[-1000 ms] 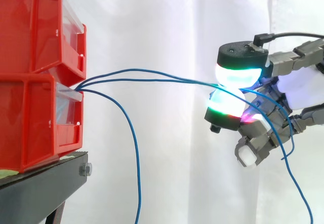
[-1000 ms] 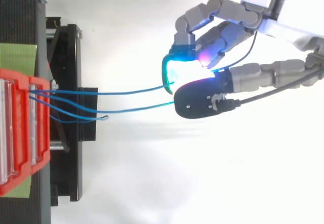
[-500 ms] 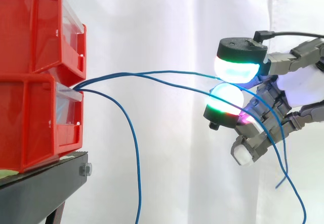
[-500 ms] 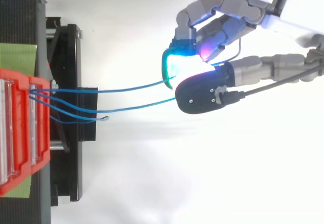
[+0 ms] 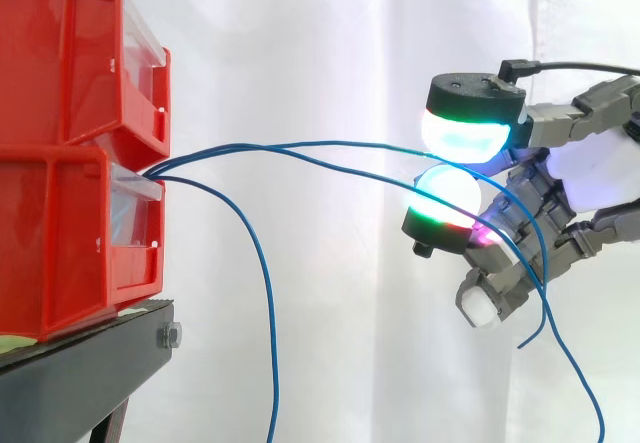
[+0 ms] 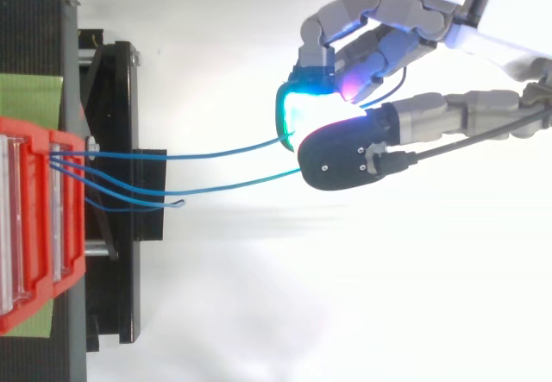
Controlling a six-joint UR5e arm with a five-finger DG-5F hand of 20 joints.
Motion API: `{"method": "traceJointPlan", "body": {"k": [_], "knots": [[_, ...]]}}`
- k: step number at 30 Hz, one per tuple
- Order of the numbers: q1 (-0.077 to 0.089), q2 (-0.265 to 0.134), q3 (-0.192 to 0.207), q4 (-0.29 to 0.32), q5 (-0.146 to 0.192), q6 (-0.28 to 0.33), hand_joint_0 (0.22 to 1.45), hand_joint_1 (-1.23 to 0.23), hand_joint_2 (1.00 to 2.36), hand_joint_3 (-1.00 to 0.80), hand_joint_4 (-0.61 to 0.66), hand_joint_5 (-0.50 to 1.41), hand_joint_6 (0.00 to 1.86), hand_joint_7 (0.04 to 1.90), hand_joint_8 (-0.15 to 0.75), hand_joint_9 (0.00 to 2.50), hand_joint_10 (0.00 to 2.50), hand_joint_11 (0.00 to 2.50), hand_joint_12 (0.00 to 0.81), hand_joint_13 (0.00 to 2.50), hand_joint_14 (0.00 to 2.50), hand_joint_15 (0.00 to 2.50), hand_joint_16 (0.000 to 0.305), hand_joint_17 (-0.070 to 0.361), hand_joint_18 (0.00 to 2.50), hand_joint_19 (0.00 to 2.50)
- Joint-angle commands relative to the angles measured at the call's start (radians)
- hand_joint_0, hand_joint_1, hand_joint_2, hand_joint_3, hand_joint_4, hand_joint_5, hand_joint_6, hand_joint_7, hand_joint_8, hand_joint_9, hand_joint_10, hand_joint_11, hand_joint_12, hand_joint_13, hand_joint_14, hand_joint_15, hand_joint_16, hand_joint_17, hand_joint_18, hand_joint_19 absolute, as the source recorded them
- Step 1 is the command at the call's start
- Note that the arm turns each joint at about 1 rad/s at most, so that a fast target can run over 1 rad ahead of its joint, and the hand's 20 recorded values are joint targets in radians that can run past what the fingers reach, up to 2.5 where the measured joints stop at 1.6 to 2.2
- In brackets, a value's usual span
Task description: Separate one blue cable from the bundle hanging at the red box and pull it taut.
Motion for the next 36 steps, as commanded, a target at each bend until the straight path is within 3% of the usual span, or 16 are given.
{"method": "traceJointPlan", "body": {"k": [1,15,28,36], "knots": [[0.0,-0.001,-0.001,0.001,0.0,0.0,0.56,-0.49,1.0,-0.5,0.12,-0.21,0.87,1.12,0.292,0.96,0.03,1.15,0.393,0.61,0.02,0.53,0.055,0.125,0.44,0.5],[0.0,0.001,-0.001,0.001,0.0,0.005,0.58,-0.49,1.0,-0.5,0.12,-0.2,0.86,1.13,0.287,0.97,0.03,1.16,0.394,0.6,0.02,0.54,0.055,0.124,0.43,0.5],[0.002,0.001,-0.002,0.001,0.0,0.015,0.6,-0.64,1.03,-0.18,0.03,-0.19,0.89,1.18,0.28,1.02,0.03,1.21,0.383,0.64,0.02,0.56,0.054,0.122,0.45,0.49],[0.002,-0.001,-0.002,0.001,0.0,0.021,0.62,-0.7,1.03,-0.15,0.0,-0.2,0.9,1.23,0.28,1.0,0.03,1.21,0.379,0.62,0.02,0.55,0.054,0.121,0.44,0.47]]}}
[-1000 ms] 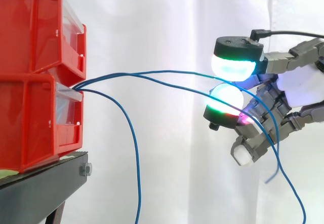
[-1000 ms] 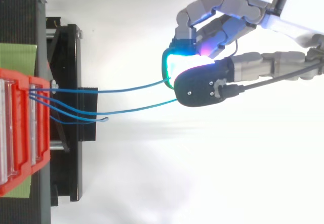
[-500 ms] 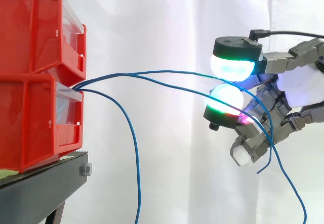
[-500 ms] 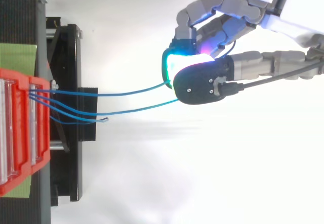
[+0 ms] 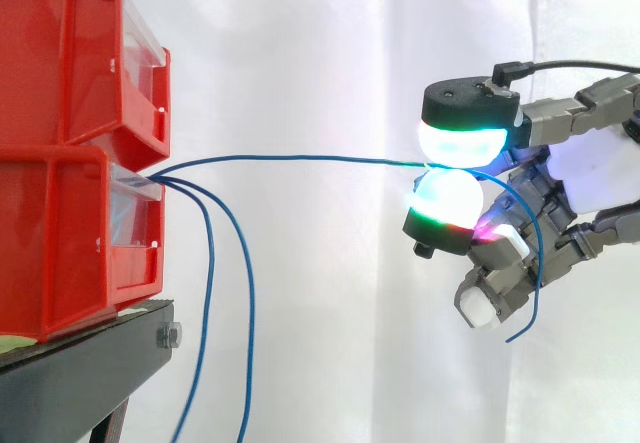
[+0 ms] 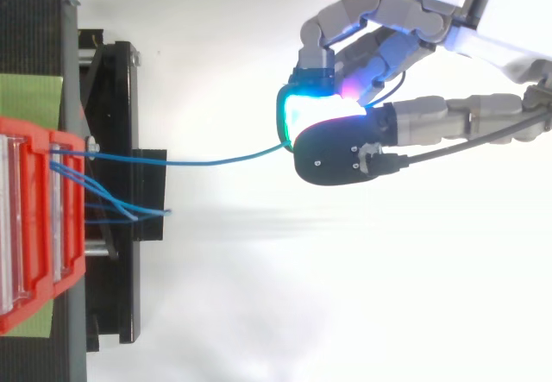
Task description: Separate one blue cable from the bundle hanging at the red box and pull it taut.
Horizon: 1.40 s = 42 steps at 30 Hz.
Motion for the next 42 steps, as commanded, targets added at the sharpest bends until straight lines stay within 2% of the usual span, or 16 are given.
{"method": "traceJointPlan", "body": {"k": [1,9,13,15,22,29,33,37,42], "knots": [[0.0,0.0,-0.001,0.002,0.0,0.013,0.63,-0.7,1.03,-0.15,-0.01,-0.2,0.9,1.23,0.277,1.0,0.03,1.2,0.377,0.62,0.02,0.55,0.054,0.121,0.44,0.47],[0.0,-0.002,-0.001,0.023,0.001,0.059,0.66,-0.72,1.03,-0.14,-0.08,-0.21,0.92,1.25,0.275,1.0,0.03,1.21,0.373,0.61,0.02,0.53,0.054,0.121,0.44,0.46],[0.002,-0.002,-0.001,0.025,0.001,0.084,0.69,-0.73,1.03,-0.17,-0.09,-0.21,0.93,1.31,0.274,1.0,0.03,1.2,0.372,0.61,0.02,0.53,0.053,0.12,0.45,0.45],[0.002,-0.002,-0.001,0.025,0.001,0.095,0.7,-0.74,1.03,-0.2,-0.09,-0.22,0.93,1.28,0.272,1.0,0.03,1.2,0.371,0.61,0.02,0.53,0.053,0.12,0.45,0.45],[0.002,-0.002,-0.002,0.025,0.001,0.105,0.73,-0.72,1.01,-0.35,-0.07,-0.23,0.93,1.21,0.264,0.98,0.03,1.2,0.369,0.61,0.02,0.52,0.053,0.12,0.44,0.44],[0.003,-0.002,-0.004,0.025,0.001,0.105,0.74,-0.72,1.01,-0.37,-0.1,-0.23,0.93,1.22,0.264,0.99,0.03,1.21,0.362,0.63,0.02,0.54,0.053,0.119,0.45,0.43],[0.003,-0.002,-0.004,0.025,0.003,0.121,0.75,-0.72,1.01,-0.37,-0.12,-0.23,0.93,1.23,0.251,1.04,0.02,1.29,0.358,0.68,0.02,0.57,0.053,0.118,0.45,0.43],[0.003,-0.002,-0.004,0.023,0.008,0.134,0.75,-0.72,1.01,-0.36,-0.14,-0.23,0.93,1.24,0.232,1.12,0.02,1.51,0.353,0.76,0.02,0.67,0.051,0.115,0.45,0.43],[0.003,-0.002,-0.004,0.025,0.008,0.138,0.76,-0.73,1.02,-0.34,-0.15,-0.23,0.93,1.28,0.23,1.15,0.02,1.55,0.356,0.79,0.02,0.7,0.05,0.112,0.45,0.42]]}}
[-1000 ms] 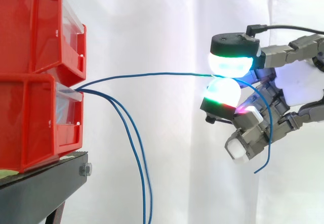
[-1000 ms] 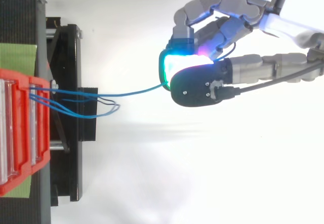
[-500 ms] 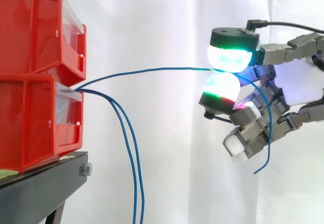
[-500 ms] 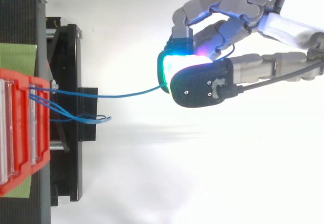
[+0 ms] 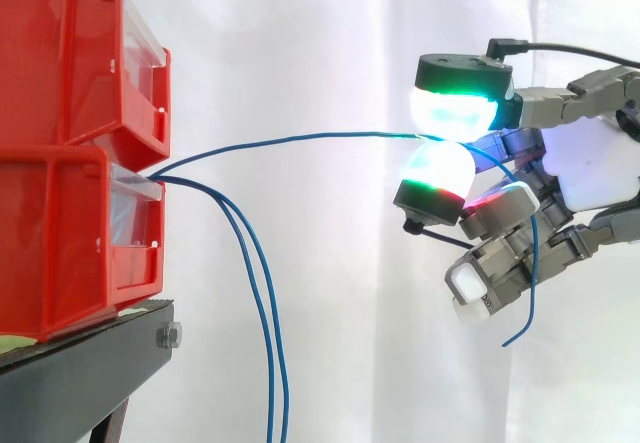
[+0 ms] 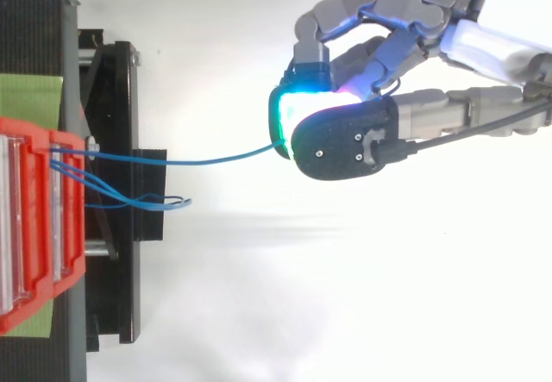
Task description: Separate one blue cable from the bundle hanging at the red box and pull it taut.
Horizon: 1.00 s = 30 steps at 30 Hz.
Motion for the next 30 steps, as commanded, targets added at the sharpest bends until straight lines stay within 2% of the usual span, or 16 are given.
{"method": "traceJointPlan", "body": {"k": [1,8,11,12,13,16,17,19,21,23,25,30], "knots": [[0.001,0.001,0.0,0.001,0.0,0.003,0.75,-0.73,1.02,-0.33,-0.15,-0.23,0.93,1.28,0.231,1.15,0.02,1.54,0.354,0.79,0.03,0.71,0.049,0.111,0.45,0.42],[0.001,-0.007,-0.003,0.01,0.002,0.044,0.75,-0.73,1.02,-0.33,-0.15,-0.23,0.94,1.25,0.224,1.17,0.01,1.59,0.355,0.83,0.03,0.76,0.049,0.109,0.46,0.43],[0.001,-0.01,-0.028,0.016,-0.001,0.08,0.76,-0.73,1.02,-0.34,-0.15,-0.23,0.94,1.23,0.232,1.2,0.01,1.7,0.356,0.94,0.03,0.94,0.042,0.094,0.5,0.42],[-0.002,-0.01,-0.066,0.042,-0.001,0.103,0.76,-0.73,1.02,-0.34,-0.14,-0.23,0.94,1.22,0.235,1.2,0.01,1.72,0.35,0.98,0.03,1.01,0.039,0.088,0.52,0.46],[-0.004,-0.011,-0.077,0.057,-0.003,0.109,0.76,-0.72,1.02,-0.34,-0.14,-0.23,0.94,1.21,0.237,1.19,0.01,1.72,0.34,1.05,0.03,1.15,0.037,0.084,0.57,0.52],[-0.006,-0.01,-0.112,0.134,0.0,0.123,0.76,-0.72,1.01,-0.35,-0.13,-0.23,0.94,1.2,0.241,1.18,0.0,1.72,0.326,1.14,0.02,1.36,0.037,0.083,0.64,0.63],[-0.007,-0.011,-0.131,0.183,0.002,0.123,0.76,-0.72,1.02,-0.35,-0.13,-0.23,0.94,1.21,0.24,1.18,0.0,1.73,0.323,1.15,0.02,1.38,0.037,0.083,0.65,0.65],[-0.006,-0.01,-0.135,0.205,0.002,0.12,0.76,-0.72,1.01,-0.35,-0.13,-0.23,0.94,1.19,0.248,1.17,0.0,1.74,0.311,1.21,0.01,1.63,0.039,0.087,0.73,0.8],[-0.006,-0.01,-0.14,0.215,0.003,0.115,0.76,-0.72,1.01,-0.35,-0.13,-0.23,0.94,1.19,0.248,1.16,0.0,1.73,0.31,1.24,0.0,1.76,0.04,0.091,0.79,0.91],[-0.006,-0.011,-0.14,0.22,0.002,0.109,0.76,-0.72,1.01,-0.36,-0.12,-0.23,0.94,1.19,0.242,1.16,0.0,1.73,0.31,1.22,0.16,1.79,0.042,0.096,0.86,1.06],[-0.007,-0.011,-0.138,0.22,0.002,0.098,0.77,-0.72,1.01,-0.35,-0.12,-0.23,0.94,1.19,0.249,1.16,0.0,1.72,0.314,1.16,0.56,1.71,0.041,0.093,0.91,1.21],[-0.007,-0.01,-0.14,0.211,0.003,0.1,0.77,-0.72,1.01,-0.36,-0.12,-0.23,0.93,1.19,0.252,1.16,0.0,1.74,0.31,1.11,0.82,1.67,0.04,0.09,0.93,1.28]]}}
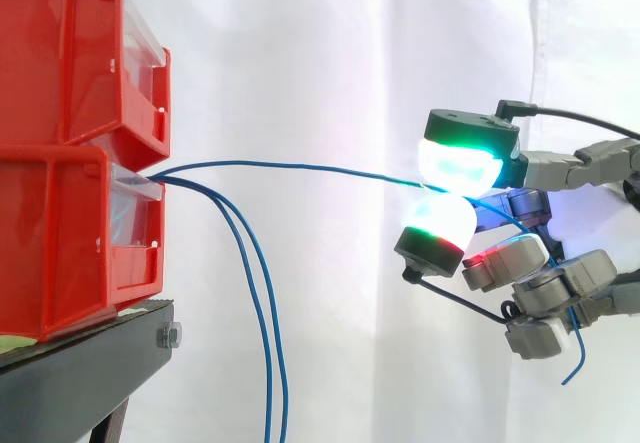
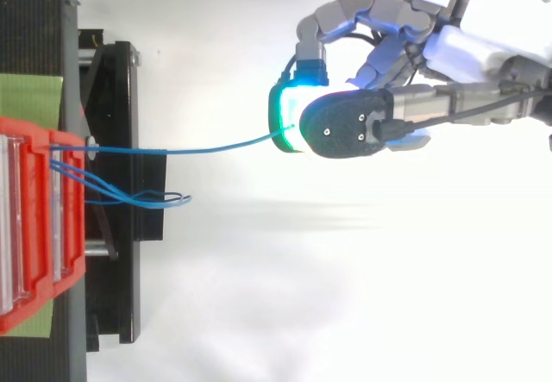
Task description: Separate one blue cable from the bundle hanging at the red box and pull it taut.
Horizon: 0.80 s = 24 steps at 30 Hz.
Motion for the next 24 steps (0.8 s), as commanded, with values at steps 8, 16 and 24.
{"method": "traceJointPlan", "body": {"k": [8,16,24], "knots": [[0.006,0.001,-0.001,-0.047,-0.004,-0.001,0.76,-0.72,1.02,-0.34,-0.1,-0.23,0.93,1.19,0.243,1.17,0.16,1.74,0.307,1.01,1.67,1.47,0.035,0.079,1.04,1.54],[0.008,0.001,-0.001,-0.057,-0.006,-0.011,0.76,-0.72,1.02,-0.34,-0.09,-0.23,0.93,1.18,0.236,1.15,0.46,1.68,0.307,1.0,1.75,1.43,0.035,0.079,1.08,1.56],[0.008,0.001,-0.001,-0.054,-0.007,-0.024,0.76,-0.71,1.02,-0.34,-0.08,-0.23,0.93,1.18,0.237,1.16,0.5,1.65,0.312,1.0,1.76,1.44,0.034,0.077,1.1,1.58]]}}
